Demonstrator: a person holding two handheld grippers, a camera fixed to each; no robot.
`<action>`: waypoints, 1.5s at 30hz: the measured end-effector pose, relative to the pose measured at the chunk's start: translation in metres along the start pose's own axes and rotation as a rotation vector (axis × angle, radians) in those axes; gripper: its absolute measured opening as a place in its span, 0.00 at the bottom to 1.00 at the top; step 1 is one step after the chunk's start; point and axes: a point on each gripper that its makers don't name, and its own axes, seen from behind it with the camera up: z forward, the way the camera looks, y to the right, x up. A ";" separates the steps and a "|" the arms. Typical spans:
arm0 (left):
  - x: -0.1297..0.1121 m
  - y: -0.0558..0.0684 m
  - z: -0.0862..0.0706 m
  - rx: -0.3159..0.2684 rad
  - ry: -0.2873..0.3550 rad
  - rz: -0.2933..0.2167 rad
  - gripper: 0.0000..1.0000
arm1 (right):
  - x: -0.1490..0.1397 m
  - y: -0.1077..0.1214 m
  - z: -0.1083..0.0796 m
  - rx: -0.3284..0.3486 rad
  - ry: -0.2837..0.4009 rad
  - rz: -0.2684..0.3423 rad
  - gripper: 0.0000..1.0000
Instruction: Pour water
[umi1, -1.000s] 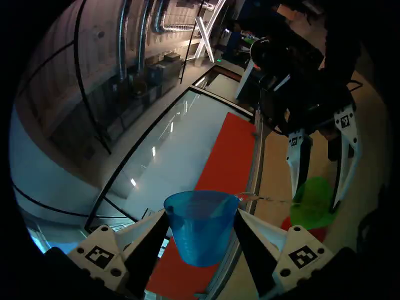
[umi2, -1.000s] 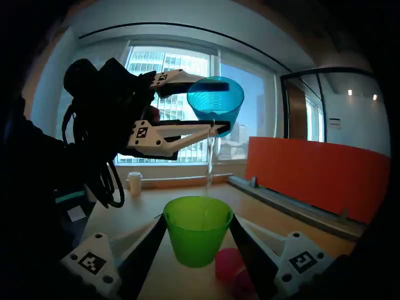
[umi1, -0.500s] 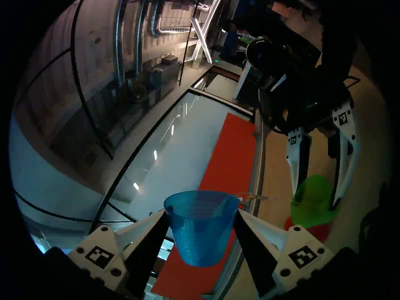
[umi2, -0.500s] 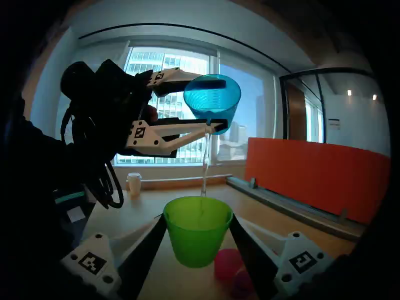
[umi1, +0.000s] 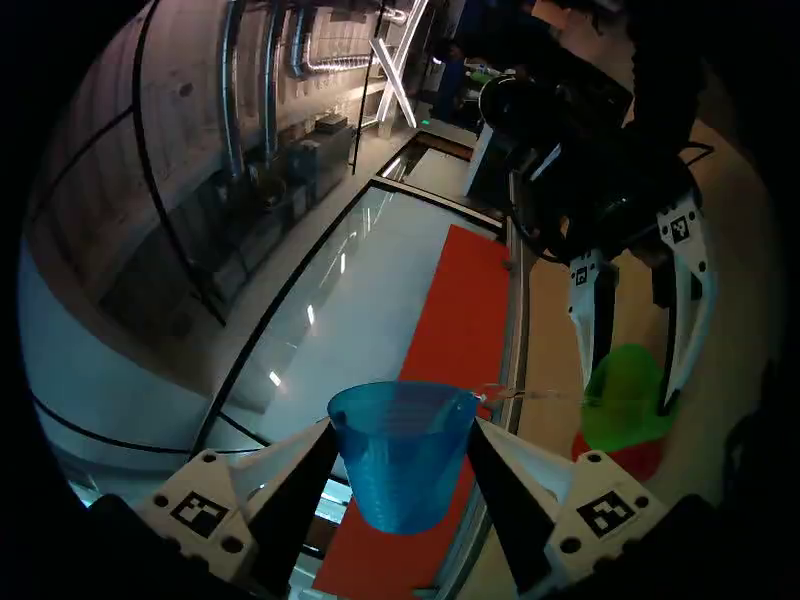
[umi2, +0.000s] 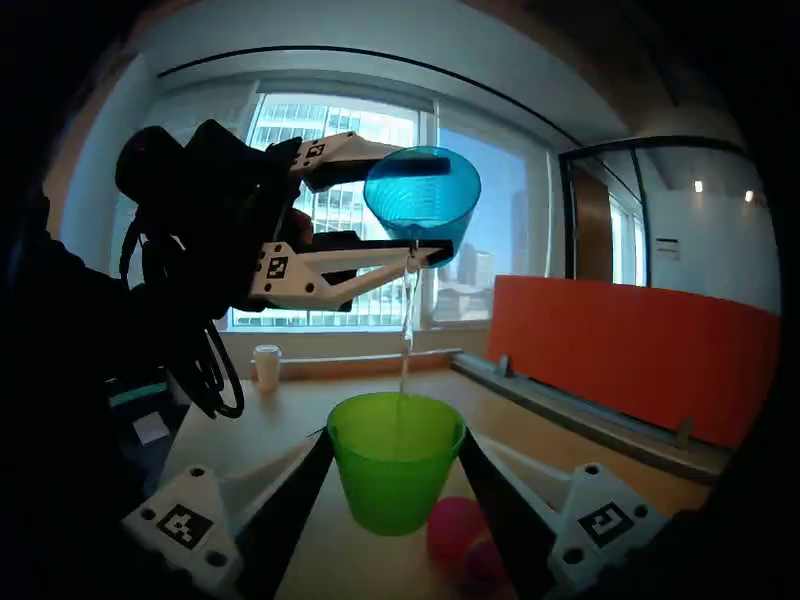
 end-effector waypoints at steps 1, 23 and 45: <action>0.000 0.000 0.000 -0.001 0.000 0.002 0.85 | 0.000 0.000 0.000 -0.001 0.000 0.001 0.91; 0.013 -0.004 0.000 -0.001 0.012 0.056 0.85 | 0.002 0.002 -0.001 -0.002 0.002 -0.001 0.91; 0.017 -0.008 0.000 0.003 0.019 0.116 0.85 | 0.002 0.003 0.001 -0.005 0.003 -0.002 0.91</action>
